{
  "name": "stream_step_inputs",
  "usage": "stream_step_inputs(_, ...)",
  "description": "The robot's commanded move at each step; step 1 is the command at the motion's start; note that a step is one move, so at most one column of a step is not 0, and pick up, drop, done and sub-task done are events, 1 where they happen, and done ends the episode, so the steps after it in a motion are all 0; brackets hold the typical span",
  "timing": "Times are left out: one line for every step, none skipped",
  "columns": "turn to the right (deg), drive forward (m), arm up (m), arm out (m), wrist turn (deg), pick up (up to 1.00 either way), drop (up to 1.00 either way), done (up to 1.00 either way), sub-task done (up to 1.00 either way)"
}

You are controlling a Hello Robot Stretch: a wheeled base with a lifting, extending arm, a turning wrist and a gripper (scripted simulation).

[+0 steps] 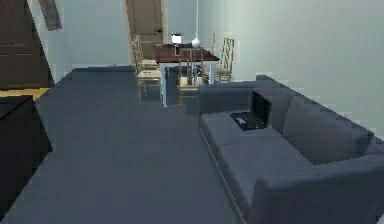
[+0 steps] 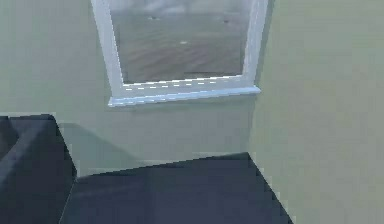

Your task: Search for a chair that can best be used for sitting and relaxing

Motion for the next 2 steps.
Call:
stream_step_inputs(-18.0, 0.00, 0.00, 0.00, 0.0, 0.00, 0.00, 0.00, 0.00)
stream_step_inputs(0.0, 1.00, 0.00, 0.00, 0.0, 0.00, 0.00, 0.00, 0.00)
